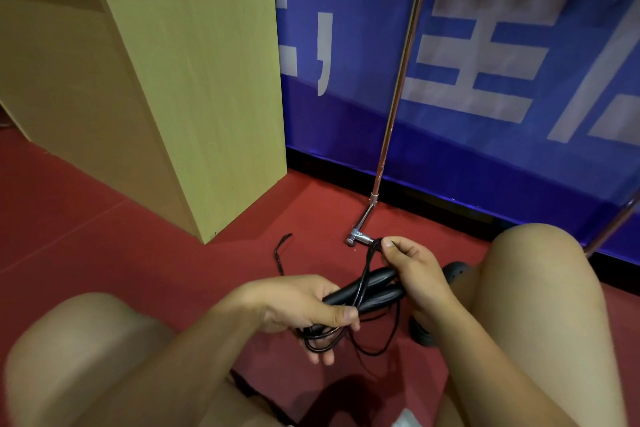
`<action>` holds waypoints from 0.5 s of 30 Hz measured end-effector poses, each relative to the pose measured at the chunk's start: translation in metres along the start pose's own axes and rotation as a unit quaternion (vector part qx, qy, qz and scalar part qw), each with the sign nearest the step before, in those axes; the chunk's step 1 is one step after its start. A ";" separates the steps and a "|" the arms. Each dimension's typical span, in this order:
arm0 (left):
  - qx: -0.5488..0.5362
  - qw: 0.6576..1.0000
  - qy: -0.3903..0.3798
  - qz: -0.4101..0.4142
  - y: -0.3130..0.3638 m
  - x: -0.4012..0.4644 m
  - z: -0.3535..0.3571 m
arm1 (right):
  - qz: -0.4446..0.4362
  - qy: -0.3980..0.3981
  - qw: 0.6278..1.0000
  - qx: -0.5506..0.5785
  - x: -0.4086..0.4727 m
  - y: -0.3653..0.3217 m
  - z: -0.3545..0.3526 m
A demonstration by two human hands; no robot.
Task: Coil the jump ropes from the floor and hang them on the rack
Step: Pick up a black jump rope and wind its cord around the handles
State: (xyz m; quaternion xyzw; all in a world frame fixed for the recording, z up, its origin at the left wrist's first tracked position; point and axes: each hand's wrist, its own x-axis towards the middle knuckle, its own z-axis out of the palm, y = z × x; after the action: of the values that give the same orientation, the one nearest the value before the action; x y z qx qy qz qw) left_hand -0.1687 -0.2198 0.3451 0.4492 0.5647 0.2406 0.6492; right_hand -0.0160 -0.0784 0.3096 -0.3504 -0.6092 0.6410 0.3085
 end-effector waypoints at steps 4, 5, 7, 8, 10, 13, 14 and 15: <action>-0.013 0.999 -0.032 0.029 -0.003 0.000 -0.002 | 0.017 -0.015 1.000 0.012 0.002 0.005 -0.003; -0.019 0.998 -0.033 0.047 -0.005 0.002 -0.001 | 0.021 -0.027 0.999 0.024 0.001 0.006 -0.004; -0.026 0.996 -0.018 0.085 -0.007 0.005 0.000 | 0.026 -0.051 0.998 0.031 0.000 0.007 -0.004; -0.035 0.994 -0.006 0.102 -0.007 0.007 0.000 | 0.022 -0.058 0.998 0.019 0.000 0.009 -0.004; -0.074 0.988 0.021 0.132 -0.008 0.008 -0.001 | 0.014 -0.056 0.998 -0.021 0.001 0.011 -0.002; -0.138 0.978 0.070 0.143 -0.004 0.006 -0.001 | 0.026 -0.047 0.995 -0.080 0.004 0.016 -0.001; -0.145 0.975 0.090 0.142 -0.002 0.005 -0.001 | 0.031 -0.050 0.994 -0.094 0.003 0.014 0.000; -0.145 0.973 0.109 0.143 -0.001 0.005 -0.001 | 0.036 -0.052 0.993 -0.103 0.002 0.013 0.001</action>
State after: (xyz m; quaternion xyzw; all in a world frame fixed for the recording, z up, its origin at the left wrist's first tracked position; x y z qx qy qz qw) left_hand -0.1688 -0.2157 0.3420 0.3971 0.5212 0.4576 0.6010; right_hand -0.0175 -0.0777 0.2960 -0.3683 -0.6745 0.6024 0.2157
